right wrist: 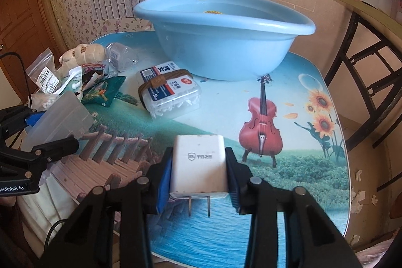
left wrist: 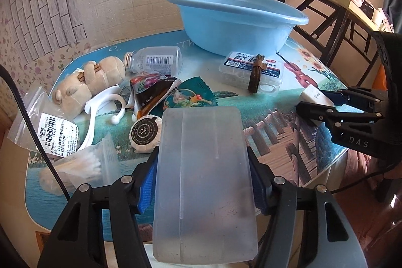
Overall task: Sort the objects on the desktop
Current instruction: 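Carry the lid and charger into the blue basin with both grippers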
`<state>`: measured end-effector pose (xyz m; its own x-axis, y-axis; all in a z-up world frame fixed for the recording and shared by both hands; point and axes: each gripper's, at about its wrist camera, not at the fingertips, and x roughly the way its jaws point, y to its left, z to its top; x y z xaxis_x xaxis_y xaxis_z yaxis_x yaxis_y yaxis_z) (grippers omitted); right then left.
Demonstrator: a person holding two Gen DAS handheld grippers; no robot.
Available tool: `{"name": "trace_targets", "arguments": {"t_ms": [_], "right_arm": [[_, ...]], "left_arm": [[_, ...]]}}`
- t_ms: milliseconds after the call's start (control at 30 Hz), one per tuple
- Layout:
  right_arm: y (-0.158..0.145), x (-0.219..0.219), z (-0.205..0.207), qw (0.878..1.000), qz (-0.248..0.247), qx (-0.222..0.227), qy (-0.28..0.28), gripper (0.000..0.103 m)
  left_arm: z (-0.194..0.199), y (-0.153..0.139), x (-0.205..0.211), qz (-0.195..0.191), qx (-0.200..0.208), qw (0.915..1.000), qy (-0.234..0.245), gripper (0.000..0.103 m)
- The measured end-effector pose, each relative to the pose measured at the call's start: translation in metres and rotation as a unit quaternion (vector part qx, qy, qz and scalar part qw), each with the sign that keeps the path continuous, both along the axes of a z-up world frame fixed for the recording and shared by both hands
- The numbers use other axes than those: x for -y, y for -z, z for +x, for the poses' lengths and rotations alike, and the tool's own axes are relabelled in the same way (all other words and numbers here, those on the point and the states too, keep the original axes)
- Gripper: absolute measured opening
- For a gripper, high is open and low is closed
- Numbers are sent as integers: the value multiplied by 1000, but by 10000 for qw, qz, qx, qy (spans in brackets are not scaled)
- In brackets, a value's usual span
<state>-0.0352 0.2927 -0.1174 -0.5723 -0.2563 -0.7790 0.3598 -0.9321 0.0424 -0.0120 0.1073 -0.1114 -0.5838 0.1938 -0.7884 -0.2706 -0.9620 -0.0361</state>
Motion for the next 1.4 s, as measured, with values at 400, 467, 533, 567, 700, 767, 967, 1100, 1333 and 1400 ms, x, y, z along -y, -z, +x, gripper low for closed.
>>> {"name": "trace_targets", "arguments": {"t_ms": [400, 467, 533, 567, 700, 767, 967, 1100, 1333, 1400], "right_arm": [[-58, -9, 12, 9967, -305, -753, 2, 38], [-69, -11, 13, 9955, -386, -869, -4, 38], [-78, -11, 14, 9942, -444, -982, -6, 38], [-83, -11, 13, 9935, -468, -1040, -11, 38], [-96, -12, 11, 9905, -579, -1244, -49, 38], [-102, -11, 5, 9894, -627, -1310, -62, 38], [-118, -10, -16, 9857, -707, -1526, -96, 38], [-122, -8, -39, 9860, -727, -1497, -100, 38], [-115, -3, -81, 9900, -688, -1226, -90, 38], [-111, 0, -92, 9913, -648, -1137, -126, 38]], "left_arm": [[-3, -60, 1, 246, -569, 9980, 124, 62], [-6, -71, -1, 308, -692, 9970, 175, 62], [-10, -82, -3, 428, -782, 9958, 209, 62], [-12, -87, -2, 481, -839, 9951, 219, 62], [-21, -105, -6, 533, -1155, 9917, 189, 62], [-29, -109, -8, 528, -1224, 9909, 184, 62], [-55, -122, -14, 535, -1404, 9886, 130, 62], [-72, -127, -21, 520, -1461, 9876, 233, 62], [-108, -122, -31, 301, -1446, 9885, 328, 62], [-118, -118, -32, 293, -1389, 9893, 328, 62]]}}
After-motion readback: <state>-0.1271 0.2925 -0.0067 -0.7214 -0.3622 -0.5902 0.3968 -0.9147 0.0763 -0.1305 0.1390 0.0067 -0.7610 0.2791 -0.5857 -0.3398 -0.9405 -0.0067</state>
